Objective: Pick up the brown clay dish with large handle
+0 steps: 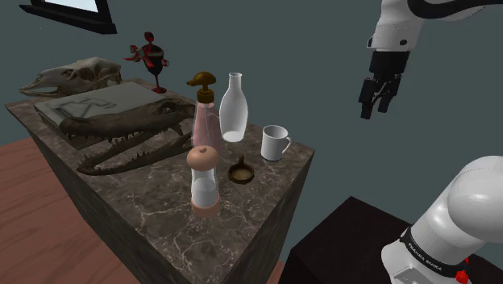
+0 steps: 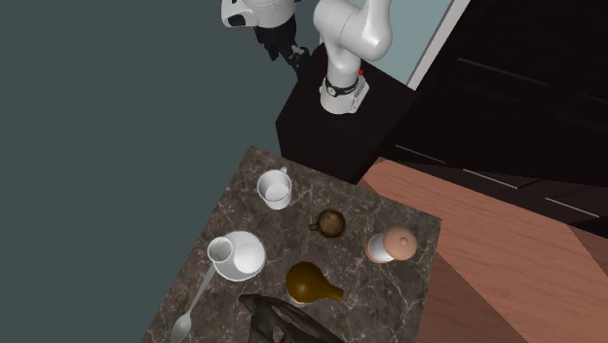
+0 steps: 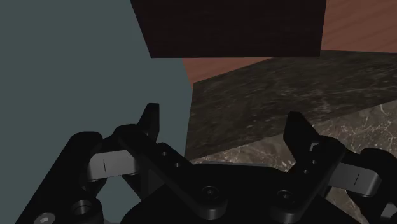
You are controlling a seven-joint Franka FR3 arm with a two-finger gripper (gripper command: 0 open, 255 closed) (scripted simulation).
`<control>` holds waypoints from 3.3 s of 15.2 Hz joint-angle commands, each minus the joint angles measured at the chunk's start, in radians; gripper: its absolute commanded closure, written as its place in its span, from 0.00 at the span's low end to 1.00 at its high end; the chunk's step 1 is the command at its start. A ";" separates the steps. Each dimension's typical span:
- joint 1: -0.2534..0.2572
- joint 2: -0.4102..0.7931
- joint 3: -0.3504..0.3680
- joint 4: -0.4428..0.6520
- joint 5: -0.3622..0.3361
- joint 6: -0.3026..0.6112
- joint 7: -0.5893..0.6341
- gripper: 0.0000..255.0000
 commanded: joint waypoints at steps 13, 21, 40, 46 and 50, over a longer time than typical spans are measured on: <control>0.061 0.176 0.240 -0.062 0.144 0.370 0.294 0.00; 0.057 0.409 0.403 0.018 0.124 0.608 0.509 0.00; 0.054 0.873 0.544 0.224 -0.229 0.886 0.948 0.00; 0.055 0.875 0.544 0.225 -0.231 0.886 0.950 1.00; 0.055 0.875 0.544 0.225 -0.231 0.886 0.950 1.00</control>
